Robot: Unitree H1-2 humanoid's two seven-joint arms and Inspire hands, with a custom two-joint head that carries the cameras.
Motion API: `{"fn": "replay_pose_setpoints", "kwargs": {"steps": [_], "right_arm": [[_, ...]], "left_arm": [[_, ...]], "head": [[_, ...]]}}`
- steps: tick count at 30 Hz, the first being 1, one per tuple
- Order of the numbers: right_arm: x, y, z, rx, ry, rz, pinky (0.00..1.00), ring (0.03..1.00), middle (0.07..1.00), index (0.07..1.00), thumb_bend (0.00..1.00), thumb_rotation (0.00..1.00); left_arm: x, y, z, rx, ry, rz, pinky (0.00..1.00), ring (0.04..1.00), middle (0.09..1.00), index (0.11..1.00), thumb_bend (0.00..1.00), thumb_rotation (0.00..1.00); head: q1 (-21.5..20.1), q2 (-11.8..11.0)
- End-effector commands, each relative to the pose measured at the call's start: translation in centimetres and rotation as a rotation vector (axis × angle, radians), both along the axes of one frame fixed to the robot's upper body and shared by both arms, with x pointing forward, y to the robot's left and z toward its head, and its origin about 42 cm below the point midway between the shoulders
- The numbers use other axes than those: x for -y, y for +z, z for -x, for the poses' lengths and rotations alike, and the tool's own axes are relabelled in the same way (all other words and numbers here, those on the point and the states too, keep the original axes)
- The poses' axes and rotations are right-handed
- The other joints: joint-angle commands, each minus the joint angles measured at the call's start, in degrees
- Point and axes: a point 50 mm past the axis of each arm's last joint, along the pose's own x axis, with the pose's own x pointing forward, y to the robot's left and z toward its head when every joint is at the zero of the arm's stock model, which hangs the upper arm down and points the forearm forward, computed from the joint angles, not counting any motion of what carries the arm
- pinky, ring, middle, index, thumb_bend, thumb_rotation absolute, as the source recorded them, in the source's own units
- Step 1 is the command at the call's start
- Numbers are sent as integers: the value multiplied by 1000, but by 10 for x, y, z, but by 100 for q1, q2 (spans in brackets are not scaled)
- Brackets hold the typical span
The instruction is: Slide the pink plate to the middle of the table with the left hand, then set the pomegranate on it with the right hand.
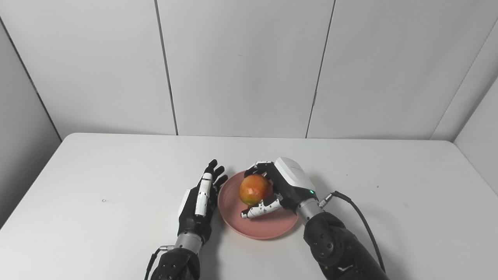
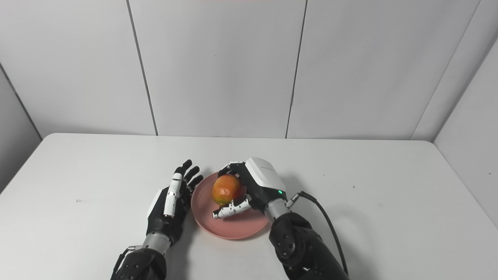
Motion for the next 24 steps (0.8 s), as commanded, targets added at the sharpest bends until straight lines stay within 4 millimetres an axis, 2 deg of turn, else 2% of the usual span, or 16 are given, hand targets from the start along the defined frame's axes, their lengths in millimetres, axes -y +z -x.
{"fn": "replay_pose_setpoints", "kwargs": {"steps": [1,3,7,10,11,15,16,18,19,20,22,24], "right_arm": [[-9,18,-3,119,39,-3,292,372,476,606,523,112],[-11,15,-2,130,41,14,340,399,491,615,531,101],[-11,11,0,149,43,33,304,368,475,626,540,60],[-12,8,1,160,40,47,313,360,473,635,549,48],[-12,8,2,163,40,51,328,368,474,640,547,54],[-11,6,3,174,37,59,268,320,424,653,570,101],[-11,5,3,177,37,68,280,339,443,655,585,117],[-10,4,3,182,39,80,470,546,608,658,627,179],[-9,4,3,180,40,94,531,611,663,679,652,215],[-9,4,3,166,39,117,553,634,683,687,661,229],[-7,5,4,151,35,140,658,736,761,756,717,320],[-7,5,5,146,32,144,724,785,801,796,754,357]], "left_arm": [[7,-2,2,-11,2,0,914,920,937,934,432,1000],[7,-2,3,-11,3,0,914,923,935,932,427,1000],[7,-1,3,-11,5,-6,910,923,932,929,425,1000],[7,-1,3,-14,5,-9,905,922,931,927,431,1000],[7,-1,3,-12,4,-9,906,923,931,926,430,1000],[5,-1,2,-6,3,-13,906,921,930,922,426,1000],[5,-1,2,-5,3,-14,907,920,929,922,425,1000],[5,-1,2,-4,4,-17,912,917,928,919,423,1000],[5,-1,2,0,3,-21,915,925,933,921,422,1000],[4,-1,2,7,2,-33,917,927,935,922,422,1000],[4,-1,2,18,-2,-55,922,939,946,931,426,1000],[3,-1,2,27,-1,-71,926,942,949,933,428,1000]], "head": [[1,6],[-7,19],[-23,35],[-35,42],[-41,44],[-95,66],[-95,66],[-118,75],[-129,77],[-138,76],[-139,78],[-154,86]]}}
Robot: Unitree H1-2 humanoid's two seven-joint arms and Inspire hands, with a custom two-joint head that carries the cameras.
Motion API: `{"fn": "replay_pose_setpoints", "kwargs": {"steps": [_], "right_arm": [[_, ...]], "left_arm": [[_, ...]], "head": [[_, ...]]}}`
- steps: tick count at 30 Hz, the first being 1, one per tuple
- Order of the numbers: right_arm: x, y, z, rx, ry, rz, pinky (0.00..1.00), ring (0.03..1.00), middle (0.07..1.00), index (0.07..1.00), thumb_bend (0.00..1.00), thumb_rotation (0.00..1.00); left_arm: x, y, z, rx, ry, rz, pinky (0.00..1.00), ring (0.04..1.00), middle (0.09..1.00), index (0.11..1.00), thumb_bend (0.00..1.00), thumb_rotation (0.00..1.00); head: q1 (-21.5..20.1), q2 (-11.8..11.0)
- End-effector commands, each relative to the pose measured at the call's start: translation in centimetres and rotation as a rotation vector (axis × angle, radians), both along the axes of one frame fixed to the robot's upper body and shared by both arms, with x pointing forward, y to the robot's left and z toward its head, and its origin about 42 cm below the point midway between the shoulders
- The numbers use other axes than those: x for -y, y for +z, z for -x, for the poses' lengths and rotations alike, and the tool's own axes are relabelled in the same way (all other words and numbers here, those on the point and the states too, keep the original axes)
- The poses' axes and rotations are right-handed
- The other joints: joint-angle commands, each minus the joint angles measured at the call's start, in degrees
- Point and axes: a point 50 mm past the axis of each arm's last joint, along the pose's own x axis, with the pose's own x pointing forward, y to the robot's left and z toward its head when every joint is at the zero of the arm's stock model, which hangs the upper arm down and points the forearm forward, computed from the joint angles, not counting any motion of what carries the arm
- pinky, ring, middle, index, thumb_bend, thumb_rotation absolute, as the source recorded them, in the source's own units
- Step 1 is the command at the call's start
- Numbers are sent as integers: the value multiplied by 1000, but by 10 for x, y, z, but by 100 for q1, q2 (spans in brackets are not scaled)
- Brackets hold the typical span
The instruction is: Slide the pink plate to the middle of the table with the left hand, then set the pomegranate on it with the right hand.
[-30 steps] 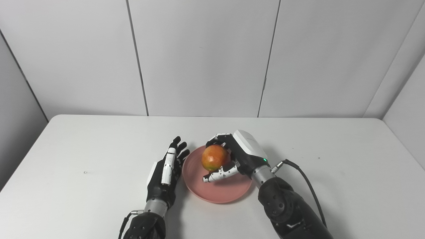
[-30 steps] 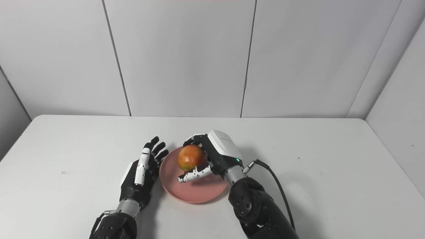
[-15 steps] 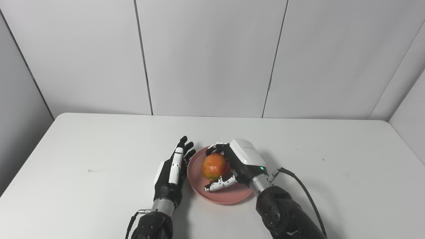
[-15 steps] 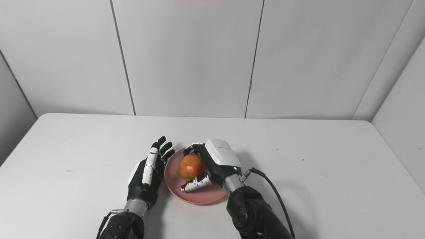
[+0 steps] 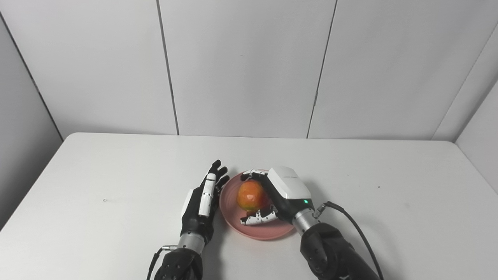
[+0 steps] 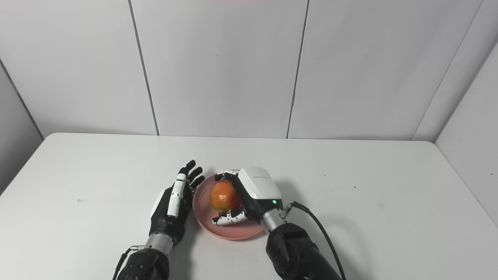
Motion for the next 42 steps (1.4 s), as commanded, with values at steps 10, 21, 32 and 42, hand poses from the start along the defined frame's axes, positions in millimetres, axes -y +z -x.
{"fn": "replay_pose_setpoints", "kwargs": {"steps": [10,21,32,42], "right_arm": [[1,26,-2,66,7,-12,826,845,866,868,784,421],[12,37,5,84,23,-58,890,929,939,948,844,574],[27,57,17,134,5,-379,851,926,955,962,920,776],[49,59,26,122,-38,-512,868,942,977,983,879,997]], "left_arm": [[0,-1,1,89,16,-74,901,918,931,929,445,1000],[1,0,2,121,12,-119,916,936,951,948,460,1000],[3,3,5,130,24,-90,898,933,950,933,429,1000],[2,0,4,185,46,-116,907,928,946,941,456,1000]], "head": [[-60,18],[-112,28],[-135,-6],[-168,-48]]}}
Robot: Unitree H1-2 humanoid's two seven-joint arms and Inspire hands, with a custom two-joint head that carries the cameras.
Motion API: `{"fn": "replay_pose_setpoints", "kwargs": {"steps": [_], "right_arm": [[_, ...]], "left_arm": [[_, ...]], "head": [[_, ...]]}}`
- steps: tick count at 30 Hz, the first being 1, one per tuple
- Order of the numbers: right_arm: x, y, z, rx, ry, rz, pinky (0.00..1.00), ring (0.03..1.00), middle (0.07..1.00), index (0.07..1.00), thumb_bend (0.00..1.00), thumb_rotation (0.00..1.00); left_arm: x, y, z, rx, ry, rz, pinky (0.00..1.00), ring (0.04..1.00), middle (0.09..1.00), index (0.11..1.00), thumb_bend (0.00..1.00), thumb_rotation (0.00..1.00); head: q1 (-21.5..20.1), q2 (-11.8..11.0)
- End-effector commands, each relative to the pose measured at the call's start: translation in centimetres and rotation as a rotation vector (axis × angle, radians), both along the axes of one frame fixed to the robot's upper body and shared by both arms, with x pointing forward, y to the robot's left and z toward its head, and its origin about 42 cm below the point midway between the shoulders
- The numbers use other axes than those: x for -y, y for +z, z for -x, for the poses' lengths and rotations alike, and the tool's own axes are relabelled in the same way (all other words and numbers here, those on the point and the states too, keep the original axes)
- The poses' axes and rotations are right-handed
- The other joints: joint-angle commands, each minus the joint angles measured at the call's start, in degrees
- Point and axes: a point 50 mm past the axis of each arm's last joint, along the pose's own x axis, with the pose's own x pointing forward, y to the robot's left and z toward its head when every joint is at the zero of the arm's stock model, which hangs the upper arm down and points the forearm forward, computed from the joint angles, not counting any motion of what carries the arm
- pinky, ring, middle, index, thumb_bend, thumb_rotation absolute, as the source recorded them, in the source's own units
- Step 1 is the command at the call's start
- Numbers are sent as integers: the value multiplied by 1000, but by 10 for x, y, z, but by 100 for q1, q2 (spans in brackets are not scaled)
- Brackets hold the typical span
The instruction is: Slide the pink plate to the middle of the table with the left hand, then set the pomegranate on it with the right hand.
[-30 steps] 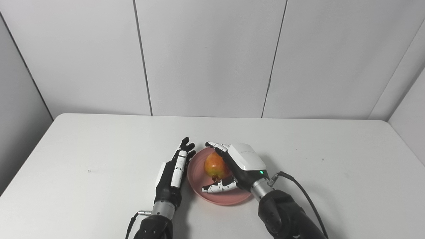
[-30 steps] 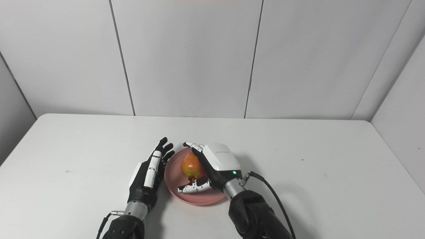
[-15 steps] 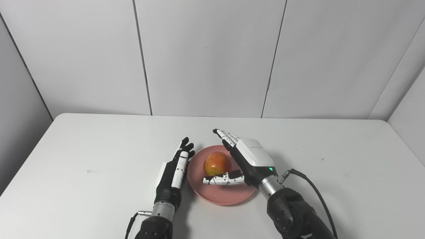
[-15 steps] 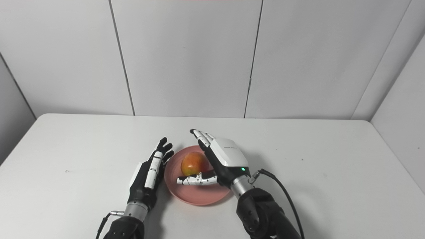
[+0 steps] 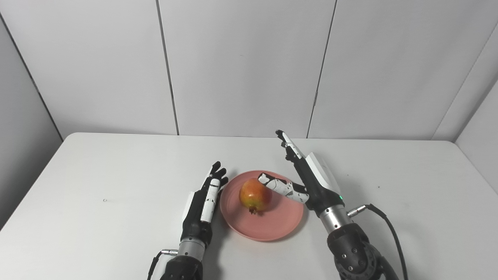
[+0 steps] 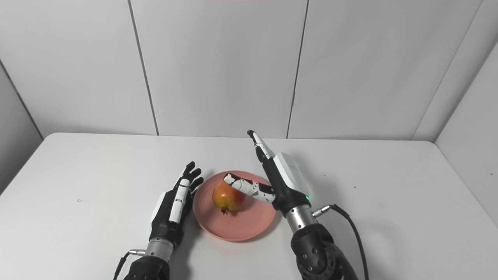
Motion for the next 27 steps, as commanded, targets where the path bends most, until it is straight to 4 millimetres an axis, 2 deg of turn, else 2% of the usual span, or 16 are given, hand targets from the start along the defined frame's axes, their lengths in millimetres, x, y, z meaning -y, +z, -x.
{"fn": "replay_pose_setpoints", "kwargs": {"steps": [1,3,6,10,15,17,22,27], "right_arm": [[4,20,4,81,4,-40,874,945,978,983,866,999],[9,20,9,71,-7,-50,885,948,981,986,818,1000],[17,15,17,57,-33,-55,889,947,974,979,804,1000],[27,3,25,-16,-70,-120,929,959,970,974,704,1000],[32,-12,32,-88,-98,-239,892,966,972,971,631,1000],[35,-20,35,-116,-104,-295,888,962,977,975,561,1000],[38,-33,42,-174,-123,-352,944,961,974,967,414,1000],[37,-40,44,-202,-134,-398,927,953,960,952,354,1000]], "left_arm": [[1,11,-2,79,9,-4,908,929,946,942,458,1000],[1,12,-2,92,10,-9,914,929,945,942,454,1000],[0,12,-2,115,15,-10,916,926,943,940,455,1000],[-3,13,-2,142,15,-19,930,930,944,939,455,1000],[-7,15,-1,150,2,-35,949,941,950,944,461,1000],[-9,14,0,145,-1,-42,973,951,956,949,471,1000],[-14,13,5,149,2,-86,959,955,960,949,473,1000],[-17,12,10,146,15,-110,952,955,960,949,474,1000]], "head": [[-6,1],[-10,-1],[-25,-20],[-52,-20],[-59,-44],[-55,-42],[-53,-32],[-32,-20]]}}
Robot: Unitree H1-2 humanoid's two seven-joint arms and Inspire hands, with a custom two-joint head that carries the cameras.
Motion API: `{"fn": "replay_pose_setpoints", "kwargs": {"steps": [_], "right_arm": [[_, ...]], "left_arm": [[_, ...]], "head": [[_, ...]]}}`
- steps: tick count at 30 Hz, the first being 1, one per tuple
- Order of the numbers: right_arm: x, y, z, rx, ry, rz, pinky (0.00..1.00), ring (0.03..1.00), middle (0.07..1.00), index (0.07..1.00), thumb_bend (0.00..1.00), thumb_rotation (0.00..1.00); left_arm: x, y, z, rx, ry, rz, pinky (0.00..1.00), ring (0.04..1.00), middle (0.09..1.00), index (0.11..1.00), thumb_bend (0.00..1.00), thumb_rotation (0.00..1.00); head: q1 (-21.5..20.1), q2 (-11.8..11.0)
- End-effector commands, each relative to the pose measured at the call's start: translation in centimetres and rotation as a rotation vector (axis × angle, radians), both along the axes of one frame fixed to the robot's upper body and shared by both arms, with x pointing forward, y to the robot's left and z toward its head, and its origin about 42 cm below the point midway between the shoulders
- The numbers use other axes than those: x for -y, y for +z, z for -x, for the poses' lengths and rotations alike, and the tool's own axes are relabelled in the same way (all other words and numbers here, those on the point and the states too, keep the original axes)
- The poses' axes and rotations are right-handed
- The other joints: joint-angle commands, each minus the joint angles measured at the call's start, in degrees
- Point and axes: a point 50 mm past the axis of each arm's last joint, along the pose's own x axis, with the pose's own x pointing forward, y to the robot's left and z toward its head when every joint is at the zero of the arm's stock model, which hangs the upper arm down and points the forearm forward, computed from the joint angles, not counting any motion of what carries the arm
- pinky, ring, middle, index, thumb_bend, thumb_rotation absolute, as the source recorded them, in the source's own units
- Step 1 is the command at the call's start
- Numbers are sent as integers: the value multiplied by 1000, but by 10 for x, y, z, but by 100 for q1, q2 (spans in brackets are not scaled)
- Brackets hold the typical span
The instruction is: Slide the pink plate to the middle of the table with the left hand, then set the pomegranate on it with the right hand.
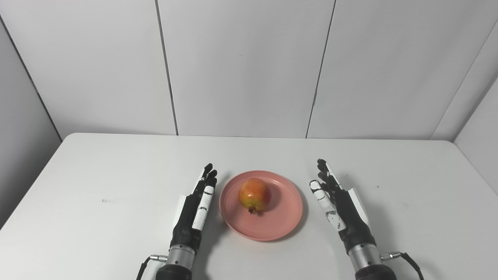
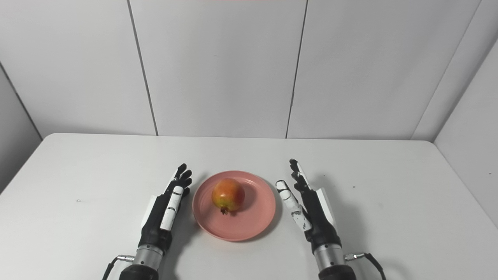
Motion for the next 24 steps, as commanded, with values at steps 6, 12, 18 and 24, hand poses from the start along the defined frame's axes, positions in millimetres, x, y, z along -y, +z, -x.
{"fn": "replay_pose_setpoints", "kwargs": {"steps": [6,12,18,24], "right_arm": [[-4,5,-1,28,-25,-52,927,954,953,939,292,1000],[-8,2,-2,25,-32,-82,932,946,937,924,286,1000],[-9,-1,-1,19,-47,-92,917,926,917,907,277,1000],[-15,-5,0,-2,-43,-99,898,921,906,903,261,1000]], "left_arm": [[0,14,1,72,-3,-11,964,966,968,957,469,1000],[-2,12,3,58,0,-4,962,965,966,955,462,1000],[-2,10,4,42,2,-10,956,951,953,944,475,1000],[-1,9,4,39,0,-6,945,944,950,944,467,1000]], "head": [[-7,40],[-10,53],[-9,89],[-19,81]]}}
